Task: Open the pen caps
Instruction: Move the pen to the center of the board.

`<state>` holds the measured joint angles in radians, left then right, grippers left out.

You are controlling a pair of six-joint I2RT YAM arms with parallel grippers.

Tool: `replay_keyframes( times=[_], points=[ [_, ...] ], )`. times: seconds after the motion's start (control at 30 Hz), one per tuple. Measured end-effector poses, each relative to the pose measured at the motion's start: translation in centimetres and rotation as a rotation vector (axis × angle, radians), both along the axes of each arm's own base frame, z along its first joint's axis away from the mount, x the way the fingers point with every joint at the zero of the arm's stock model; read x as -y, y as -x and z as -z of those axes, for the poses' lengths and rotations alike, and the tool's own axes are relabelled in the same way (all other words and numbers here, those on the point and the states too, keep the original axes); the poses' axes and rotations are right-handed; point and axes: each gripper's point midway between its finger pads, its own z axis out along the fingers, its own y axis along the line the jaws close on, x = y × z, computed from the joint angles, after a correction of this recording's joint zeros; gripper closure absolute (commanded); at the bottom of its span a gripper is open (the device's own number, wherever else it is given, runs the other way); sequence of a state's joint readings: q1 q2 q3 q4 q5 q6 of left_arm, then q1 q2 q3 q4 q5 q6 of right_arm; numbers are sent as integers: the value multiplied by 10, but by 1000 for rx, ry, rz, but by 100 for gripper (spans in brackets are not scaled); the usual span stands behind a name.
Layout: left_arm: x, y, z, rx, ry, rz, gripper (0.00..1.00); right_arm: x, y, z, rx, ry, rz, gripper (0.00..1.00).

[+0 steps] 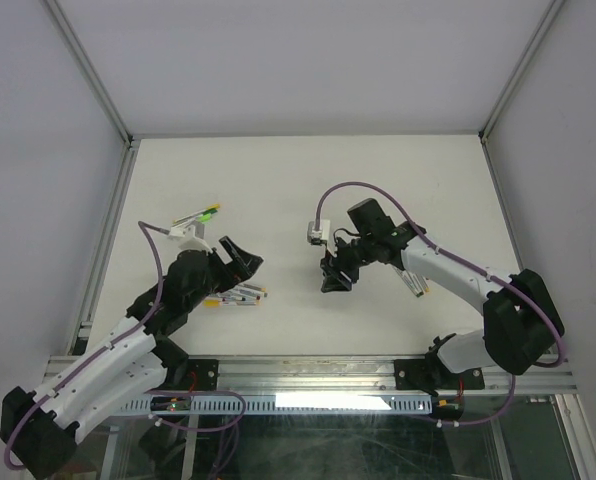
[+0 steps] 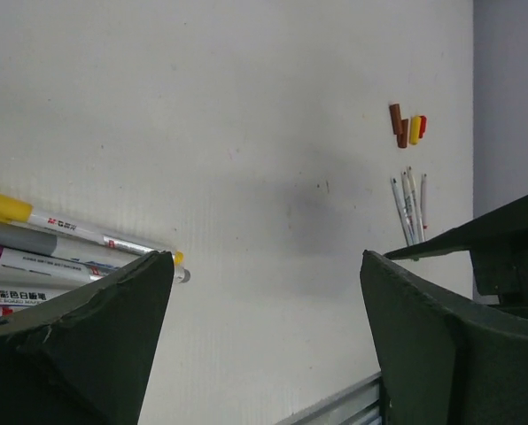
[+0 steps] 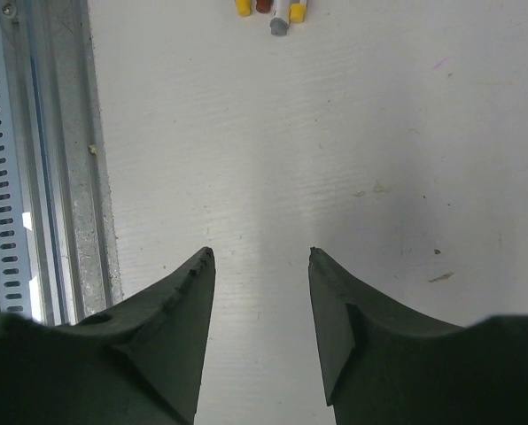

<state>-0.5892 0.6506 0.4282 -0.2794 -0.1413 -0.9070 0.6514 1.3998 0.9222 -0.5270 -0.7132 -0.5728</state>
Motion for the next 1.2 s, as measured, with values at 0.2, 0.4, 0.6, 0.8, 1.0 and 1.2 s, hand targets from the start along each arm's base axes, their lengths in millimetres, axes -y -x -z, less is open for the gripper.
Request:
replay_keyframes(
  times=[0.2, 0.4, 0.6, 0.8, 1.0, 1.2],
  points=[
    [-13, -9, 9, -1, -128, -82, 1, -9, -5, -1, -12, -19, 25, 51],
    [-36, -31, -36, 141, -194, -173, 1, -49, -18, 13, -26, 27, 7, 51],
    [-59, -37, -92, 235, -213, -237, 1, -98, -33, 21, 6, 67, 18, 51],
    [-62, -30, -162, 352, -210, -212, 1, -105, -35, 42, -3, 131, 54, 51],
    [-75, -27, -151, 331, -324, -216, 1, -126, -49, 50, 8, 155, 79, 51],
    [-91, -27, -130, 298, -434, -253, 1, -155, -56, 54, 37, 168, 80, 53]
  ],
)
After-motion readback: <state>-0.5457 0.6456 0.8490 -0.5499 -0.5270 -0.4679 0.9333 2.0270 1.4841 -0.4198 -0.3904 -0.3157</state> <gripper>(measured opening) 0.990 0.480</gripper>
